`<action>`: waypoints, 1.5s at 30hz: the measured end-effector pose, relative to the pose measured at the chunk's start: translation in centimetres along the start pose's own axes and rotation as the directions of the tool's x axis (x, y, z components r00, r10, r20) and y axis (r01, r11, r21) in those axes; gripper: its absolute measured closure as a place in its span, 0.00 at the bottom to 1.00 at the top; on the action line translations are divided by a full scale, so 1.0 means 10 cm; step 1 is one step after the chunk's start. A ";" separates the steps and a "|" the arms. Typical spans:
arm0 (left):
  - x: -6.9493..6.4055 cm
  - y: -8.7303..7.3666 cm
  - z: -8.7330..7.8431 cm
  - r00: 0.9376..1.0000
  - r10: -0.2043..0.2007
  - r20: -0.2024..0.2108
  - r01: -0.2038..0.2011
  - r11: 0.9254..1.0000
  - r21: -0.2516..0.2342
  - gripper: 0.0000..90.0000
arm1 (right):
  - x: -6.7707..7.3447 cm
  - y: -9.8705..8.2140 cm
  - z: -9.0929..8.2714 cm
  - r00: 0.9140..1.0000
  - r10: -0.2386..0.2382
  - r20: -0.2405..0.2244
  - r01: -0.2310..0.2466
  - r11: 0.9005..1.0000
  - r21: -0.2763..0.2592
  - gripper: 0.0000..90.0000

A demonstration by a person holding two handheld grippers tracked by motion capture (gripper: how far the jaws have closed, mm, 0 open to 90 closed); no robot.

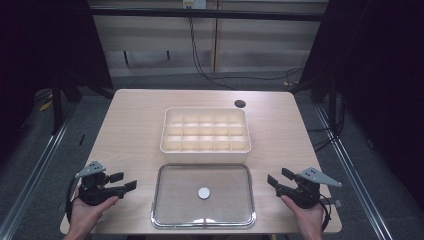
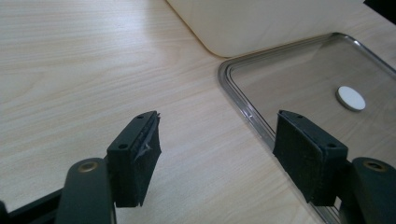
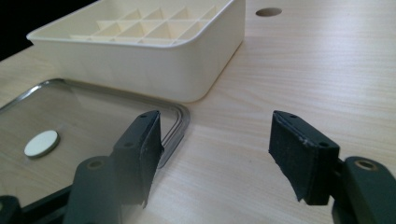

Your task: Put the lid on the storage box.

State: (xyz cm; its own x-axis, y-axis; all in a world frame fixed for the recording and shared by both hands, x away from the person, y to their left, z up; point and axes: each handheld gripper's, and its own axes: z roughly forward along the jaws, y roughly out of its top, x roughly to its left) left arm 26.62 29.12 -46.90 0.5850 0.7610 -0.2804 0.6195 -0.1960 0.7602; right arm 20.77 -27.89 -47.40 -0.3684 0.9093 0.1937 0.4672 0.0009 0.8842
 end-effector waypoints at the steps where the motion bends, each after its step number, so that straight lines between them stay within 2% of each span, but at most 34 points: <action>1: 0.00 0.00 0.00 1.000 0.000 0.000 0.000 1.000 0.000 0.34 | 0.00 0.00 0.00 1.000 0.000 0.000 0.000 1.000 0.000 0.39; 5: -0.02 -0.01 0.01 1.000 0.002 0.027 -0.002 1.000 0.018 0.28 | 0.02 0.01 -0.02 0.999 0.042 -0.030 -0.039 0.997 0.072 0.40; 9: -0.04 -0.02 0.02 0.999 -0.009 0.036 0.009 1.000 0.020 0.22 | 0.07 0.03 -0.04 0.997 0.055 -0.045 -0.052 0.996 0.068 0.45; 12: -0.06 -0.02 0.03 0.998 0.025 0.053 -0.027 0.999 0.029 0.30 | 0.10 0.04 -0.05 0.999 0.032 -0.042 -0.029 0.998 0.057 0.49; 13: -0.08 -0.02 0.04 0.998 0.032 0.057 -0.034 0.999 0.033 0.30 | 0.12 0.05 -0.06 0.997 0.047 -0.053 -0.044 0.998 0.050 0.52; 15: -0.09 -0.01 0.05 0.997 0.044 0.069 -0.047 0.998 0.042 0.35 | 0.14 0.06 -0.06 0.997 0.047 -0.061 -0.045 0.998 0.042 0.52; 16: -0.11 0.00 0.07 0.993 0.065 0.094 -0.070 0.996 0.056 0.39 | 0.19 0.10 -0.06 0.998 0.038 -0.056 -0.036 0.998 0.041 0.51; 18: -0.15 0.02 0.09 0.994 0.062 0.095 -0.068 0.996 0.057 0.36 | 0.23 0.13 -0.04 0.996 0.049 -0.074 -0.044 0.996 0.073 0.48; 20: -0.16 0.05 0.10 0.992 0.071 0.099 -0.078 0.995 0.062 0.35 | 0.24 0.14 -0.03 0.997 0.043 -0.069 -0.037 0.996 0.085 0.45; 21: -0.16 0.10 0.11 0.992 0.067 0.103 -0.074 0.995 0.061 0.35 | 0.27 0.17 0.01 0.994 0.051 -0.098 -0.040 0.992 0.117 0.44; 24: -0.16 0.18 0.11 0.993 0.078 0.088 -0.082 0.996 0.047 0.29 | 0.31 0.20 0.05 0.993 0.028 -0.115 -0.011 0.990 0.144 0.43; 27: -0.16 0.23 0.13 0.990 0.083 0.111 -0.087 0.995 0.038 0.29 | 0.35 0.23 0.10 0.993 0.003 -0.118 0.015 0.988 0.154 0.44; 29: -0.18 0.25 0.14 0.990 0.098 0.105 -0.101 0.994 0.029 0.37 | 0.37 0.25 0.14 0.993 -0.015 -0.120 0.034 0.987 0.160 0.46; 31: -0.18 0.27 0.16 0.989 0.107 0.100 -0.111 0.993 0.036 0.41 | 0.39 0.27 0.19 0.992 -0.024 -0.124 0.045 0.984 0.171 0.46; 32: -0.19 0.30 0.18 0.985 0.130 0.113 -0.136 0.989 0.051 0.44 | 0.39 0.28 0.21 0.992 -0.026 -0.127 0.047 0.984 0.173 0.46; 35: -0.19 0.32 0.20 0.984 0.128 0.122 -0.133 0.990 0.037 0.53 | 0.40 0.30 0.24 0.990 -0.034 -0.136 0.057 0.983 0.173 0.46; 37: -0.20 0.35 0.22 0.983 0.139 0.119 -0.143 0.989 0.032 0.56 | 0.41 0.34 0.27 0.990 -0.038 -0.133 0.061 0.983 0.173 0.48; 38: -0.21 0.36 0.24 0.982 0.153 0.111 -0.158 0.987 0.041 0.56 | 0.41 0.36 0.28 0.991 -0.041 -0.129 0.064 0.983 0.175 0.48; 39: -0.22 0.37 0.26 0.978 0.176 0.114 -0.181 0.983 0.037 0.56 | 0.40 0.37 0.30 0.991 -0.043 -0.129 0.065 0.983 0.173 0.49; 40: -0.25 0.39 0.29 0.971 0.218 0.100 -0.222 0.974 0.033 0.55 | 0.38 0.41 0.33 0.990 -0.023 -0.137 0.048 0.982 0.183 0.51; 42: -0.25 0.39 0.30 0.972 0.207 0.109 -0.214 0.976 0.052 0.54 | 0.37 0.43 0.35 0.990 -0.024 -0.137 0.049 0.981 0.188 0.50; 43: -0.26 0.40 0.32 0.972 0.208 0.106 -0.216 0.974 0.068 0.54 | 0.37 0.44 0.38 0.991 -0.028 -0.132 0.052 0.981 0.187 0.50; 44: -0.26 0.40 0.33 0.972 0.213 0.094 -0.219 0.974 0.064 0.54 | 0.35 0.45 0.43 0.992 -0.029 -0.124 0.053 0.978 0.199 0.50; 45: -0.25 0.40 0.35 0.976 0.189 0.108 -0.197 0.978 0.065 0.54 | 0.35 0.45 0.43 0.992 -0.029 -0.124 0.053 0.978 0.199 0.50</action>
State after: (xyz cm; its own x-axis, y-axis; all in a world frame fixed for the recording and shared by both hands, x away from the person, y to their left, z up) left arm 29.50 24.25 -45.24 0.7445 0.6390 -0.1932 0.5249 -0.3815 0.7608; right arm 25.05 -22.93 -44.56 -0.4785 0.8502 0.2195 0.5978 0.1323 0.7907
